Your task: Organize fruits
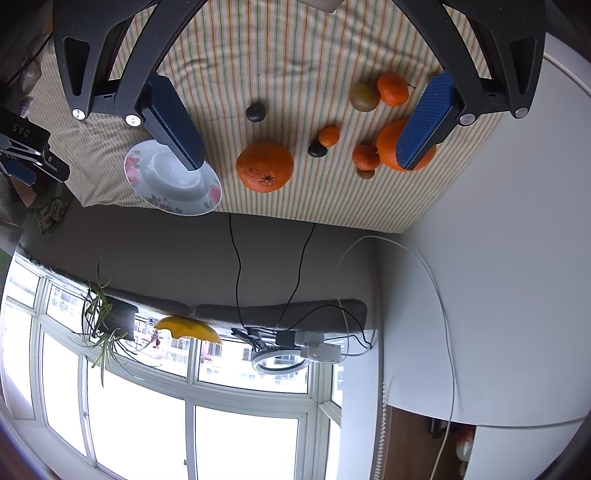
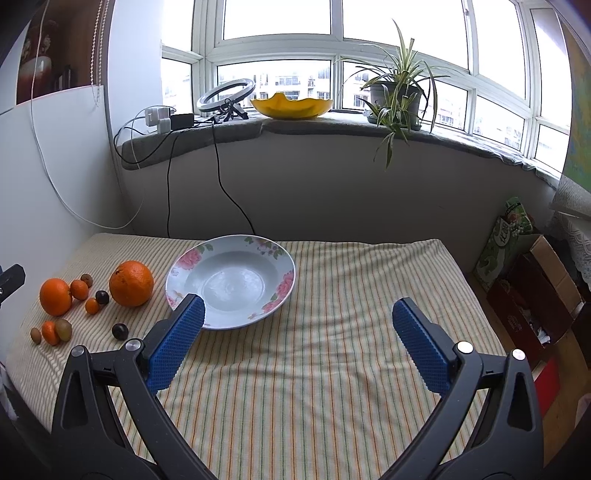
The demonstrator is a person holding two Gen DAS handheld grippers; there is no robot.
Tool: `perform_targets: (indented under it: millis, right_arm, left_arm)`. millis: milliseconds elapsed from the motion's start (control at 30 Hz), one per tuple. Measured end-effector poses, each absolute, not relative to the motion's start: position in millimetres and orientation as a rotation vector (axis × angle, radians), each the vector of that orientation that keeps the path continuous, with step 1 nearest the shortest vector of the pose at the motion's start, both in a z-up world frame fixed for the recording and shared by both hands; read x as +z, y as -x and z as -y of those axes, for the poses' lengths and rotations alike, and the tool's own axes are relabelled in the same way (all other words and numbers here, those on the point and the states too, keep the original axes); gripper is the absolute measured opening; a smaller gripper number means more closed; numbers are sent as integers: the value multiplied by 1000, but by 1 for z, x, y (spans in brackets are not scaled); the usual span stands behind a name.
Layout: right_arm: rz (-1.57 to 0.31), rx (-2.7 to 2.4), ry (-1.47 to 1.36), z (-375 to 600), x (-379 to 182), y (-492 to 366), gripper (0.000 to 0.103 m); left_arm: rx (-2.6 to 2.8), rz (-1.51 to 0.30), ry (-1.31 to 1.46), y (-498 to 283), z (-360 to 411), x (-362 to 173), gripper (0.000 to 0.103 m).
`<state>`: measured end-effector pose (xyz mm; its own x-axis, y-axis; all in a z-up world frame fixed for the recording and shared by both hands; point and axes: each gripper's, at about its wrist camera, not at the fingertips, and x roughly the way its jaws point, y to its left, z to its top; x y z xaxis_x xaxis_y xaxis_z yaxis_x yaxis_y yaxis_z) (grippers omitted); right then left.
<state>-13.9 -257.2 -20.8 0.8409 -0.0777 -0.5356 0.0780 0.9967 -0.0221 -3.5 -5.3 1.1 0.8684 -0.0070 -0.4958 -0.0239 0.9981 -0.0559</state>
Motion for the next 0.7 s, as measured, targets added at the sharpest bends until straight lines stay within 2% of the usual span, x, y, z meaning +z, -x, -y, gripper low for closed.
perform_targets:
  millis: [700]
  right_arm:
    - [-556, -89, 8, 256, -16, 13, 103]
  left_arm:
    - [0, -514, 64, 3, 6, 2, 102]
